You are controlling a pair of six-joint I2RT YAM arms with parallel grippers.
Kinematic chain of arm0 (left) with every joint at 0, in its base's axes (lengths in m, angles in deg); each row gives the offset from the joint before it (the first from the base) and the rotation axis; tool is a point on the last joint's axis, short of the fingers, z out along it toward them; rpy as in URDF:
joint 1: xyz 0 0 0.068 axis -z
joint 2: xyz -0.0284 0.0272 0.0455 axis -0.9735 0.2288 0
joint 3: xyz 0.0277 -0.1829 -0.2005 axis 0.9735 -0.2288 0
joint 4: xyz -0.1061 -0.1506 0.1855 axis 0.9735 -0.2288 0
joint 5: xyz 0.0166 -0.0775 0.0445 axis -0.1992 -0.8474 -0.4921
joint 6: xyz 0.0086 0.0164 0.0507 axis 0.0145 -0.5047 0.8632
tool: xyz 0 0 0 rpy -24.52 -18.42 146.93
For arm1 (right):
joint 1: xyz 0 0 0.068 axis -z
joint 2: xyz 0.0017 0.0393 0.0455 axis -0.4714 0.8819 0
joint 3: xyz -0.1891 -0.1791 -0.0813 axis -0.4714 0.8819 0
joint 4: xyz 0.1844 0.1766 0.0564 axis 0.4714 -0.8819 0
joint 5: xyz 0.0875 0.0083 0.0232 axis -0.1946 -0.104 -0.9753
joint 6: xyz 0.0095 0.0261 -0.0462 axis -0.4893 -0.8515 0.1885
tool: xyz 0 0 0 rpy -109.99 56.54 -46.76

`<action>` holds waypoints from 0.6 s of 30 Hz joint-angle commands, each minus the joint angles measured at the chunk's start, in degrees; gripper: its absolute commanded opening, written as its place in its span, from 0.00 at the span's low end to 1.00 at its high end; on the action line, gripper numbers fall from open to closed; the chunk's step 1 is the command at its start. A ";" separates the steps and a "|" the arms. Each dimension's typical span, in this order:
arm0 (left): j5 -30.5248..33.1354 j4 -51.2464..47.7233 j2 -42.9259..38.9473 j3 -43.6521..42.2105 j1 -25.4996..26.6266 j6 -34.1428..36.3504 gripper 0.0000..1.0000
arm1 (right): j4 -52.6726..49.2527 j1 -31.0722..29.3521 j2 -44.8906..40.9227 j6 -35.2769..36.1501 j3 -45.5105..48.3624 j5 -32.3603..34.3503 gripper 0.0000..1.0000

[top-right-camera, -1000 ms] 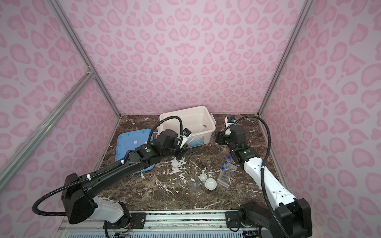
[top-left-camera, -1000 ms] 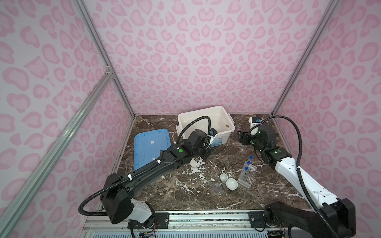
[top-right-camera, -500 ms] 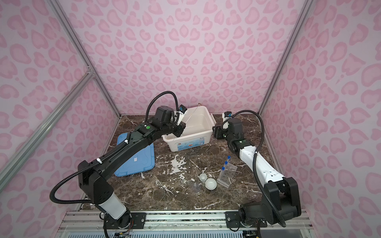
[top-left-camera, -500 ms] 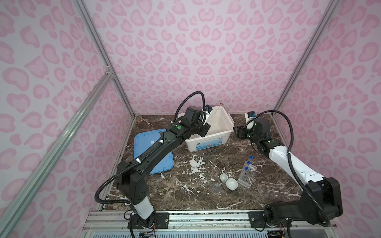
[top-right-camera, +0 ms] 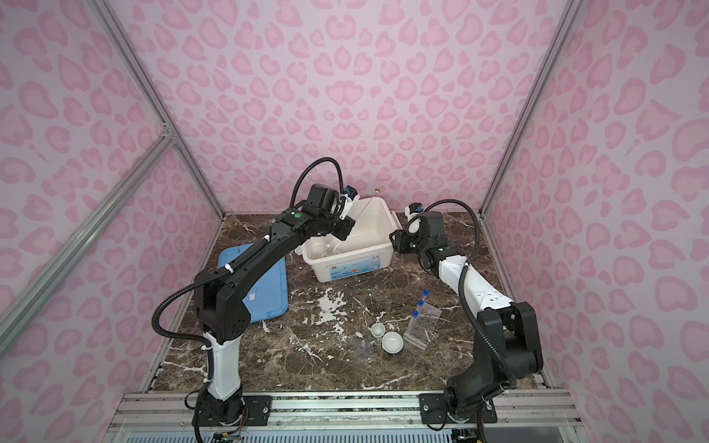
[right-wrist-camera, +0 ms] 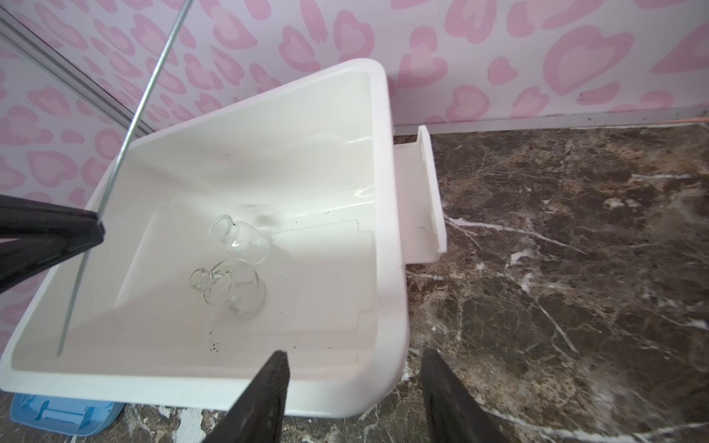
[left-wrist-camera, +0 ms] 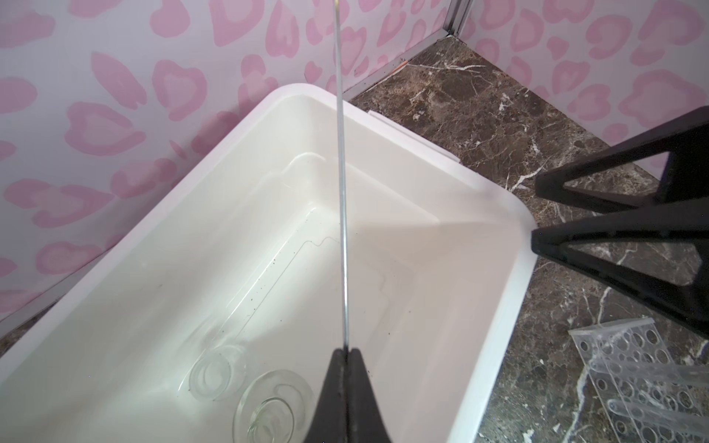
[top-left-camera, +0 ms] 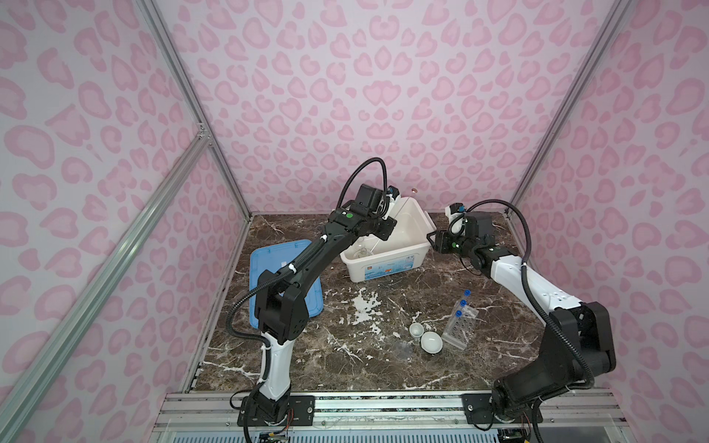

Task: Organize the chemistry lab equipment
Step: 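Lift the rod with the left gripper over the bin while right gripper nears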

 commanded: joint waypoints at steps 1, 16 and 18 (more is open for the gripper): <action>-0.80 -1.20 2.44 2.57 -0.40 -1.04 0.04 | -0.37 0.04 0.42 0.17 0.01 -1.62 0.56; -5.09 -3.31 11.66 8.14 -2.17 -3.41 0.04 | -0.28 -1.69 0.02 -0.74 1.84 -3.66 0.41; -5.11 -3.67 12.25 8.14 -2.17 -3.71 0.04 | -0.36 -1.87 -0.53 -0.93 2.32 -3.27 0.41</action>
